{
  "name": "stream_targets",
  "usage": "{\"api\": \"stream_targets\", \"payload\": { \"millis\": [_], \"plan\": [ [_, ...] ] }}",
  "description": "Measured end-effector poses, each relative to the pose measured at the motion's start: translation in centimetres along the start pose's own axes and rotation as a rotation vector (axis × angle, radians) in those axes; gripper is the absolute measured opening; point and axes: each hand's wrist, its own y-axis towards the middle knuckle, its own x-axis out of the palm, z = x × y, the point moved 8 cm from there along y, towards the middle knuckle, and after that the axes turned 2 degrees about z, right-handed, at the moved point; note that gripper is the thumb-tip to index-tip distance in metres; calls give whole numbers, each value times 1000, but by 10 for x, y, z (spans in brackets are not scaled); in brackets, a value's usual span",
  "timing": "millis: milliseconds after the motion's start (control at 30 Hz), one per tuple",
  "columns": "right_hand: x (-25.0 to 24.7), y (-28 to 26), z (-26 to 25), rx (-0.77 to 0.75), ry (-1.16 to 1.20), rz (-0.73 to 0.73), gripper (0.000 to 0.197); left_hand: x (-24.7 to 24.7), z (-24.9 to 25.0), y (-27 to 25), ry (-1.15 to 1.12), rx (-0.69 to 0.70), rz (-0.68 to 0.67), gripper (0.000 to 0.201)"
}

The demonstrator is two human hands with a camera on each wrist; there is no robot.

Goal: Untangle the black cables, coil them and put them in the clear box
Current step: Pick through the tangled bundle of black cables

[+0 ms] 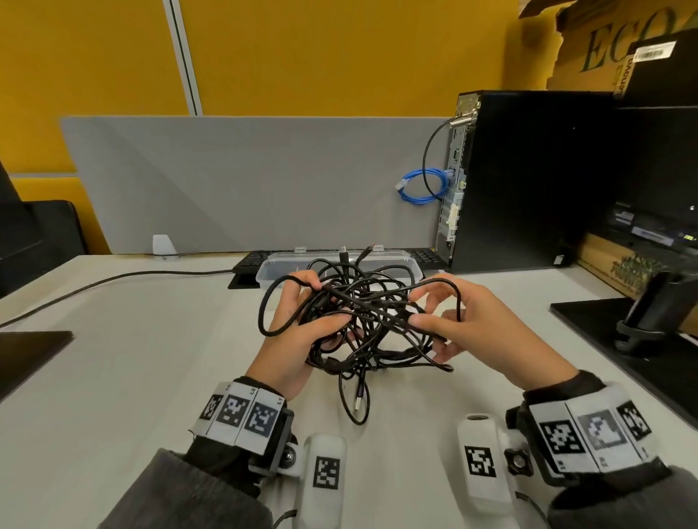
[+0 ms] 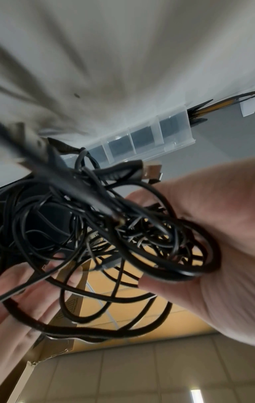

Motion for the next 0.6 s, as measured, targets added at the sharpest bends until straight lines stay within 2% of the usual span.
{"api": "stream_targets", "payload": {
  "millis": [67, 133, 167, 267, 333, 467, 600],
  "plan": [
    [-1, 3, -3, -67, -177, 25, 13, 0, 0, 0, -2, -4, 3, 37],
    [-9, 4, -11, -159, -340, 146, 10, -2, 1, 1, -46, -12, 24, 34],
    [-18, 4, -9, -172, -297, 235, 11, -5, 1, 2, -82, -16, 51, 33],
    [-38, 2, 8, -58, 236, 403, 7, -14, 2, 4, -184, -22, 131, 32],
    [-36, 2, 17, -8, 404, 358, 12, -18, 1, 5, -225, -31, 171, 31],
    [-21, 0, 23, 42, 451, 54, 13, -27, -3, 6, -287, -58, 248, 30],
    [-28, 2, 23, 51, 569, 50, 25, -30, -4, 5, -323, -95, 272, 27]
  ]
}}
